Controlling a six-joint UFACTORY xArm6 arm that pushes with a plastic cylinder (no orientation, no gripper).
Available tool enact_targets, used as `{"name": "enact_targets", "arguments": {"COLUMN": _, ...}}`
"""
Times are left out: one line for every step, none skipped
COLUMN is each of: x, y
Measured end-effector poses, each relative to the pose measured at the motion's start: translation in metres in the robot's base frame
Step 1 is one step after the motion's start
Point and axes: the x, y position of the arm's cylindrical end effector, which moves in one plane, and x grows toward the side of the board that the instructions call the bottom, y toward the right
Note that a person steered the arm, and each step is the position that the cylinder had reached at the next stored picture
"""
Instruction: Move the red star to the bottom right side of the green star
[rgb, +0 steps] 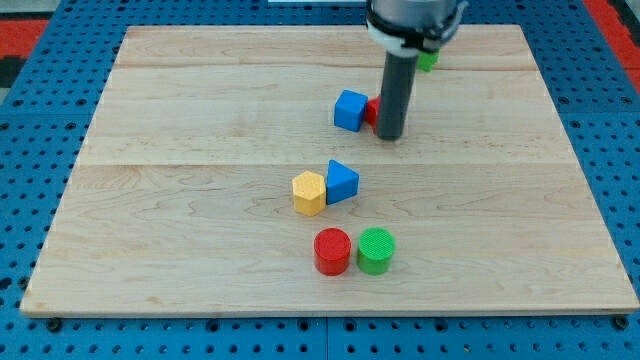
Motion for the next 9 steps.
{"name": "enact_targets", "arguments": {"x": 0.02, "y": -0.023}}
{"name": "enact_targets", "arguments": {"x": -0.005, "y": -0.056}}
{"name": "enact_targets", "arguments": {"x": -0.032, "y": -0.044}}
{"name": "enact_targets", "arguments": {"x": -0.041, "y": -0.02}}
{"name": "enact_targets", "arguments": {"x": -0.028, "y": -0.019}}
{"name": "enact_targets", "arguments": {"x": -0.016, "y": -0.028}}
{"name": "enact_targets", "arguments": {"x": -0.029, "y": 0.048}}
{"name": "enact_targets", "arguments": {"x": -0.01, "y": 0.02}}
{"name": "enact_targets", "arguments": {"x": 0.011, "y": 0.054}}
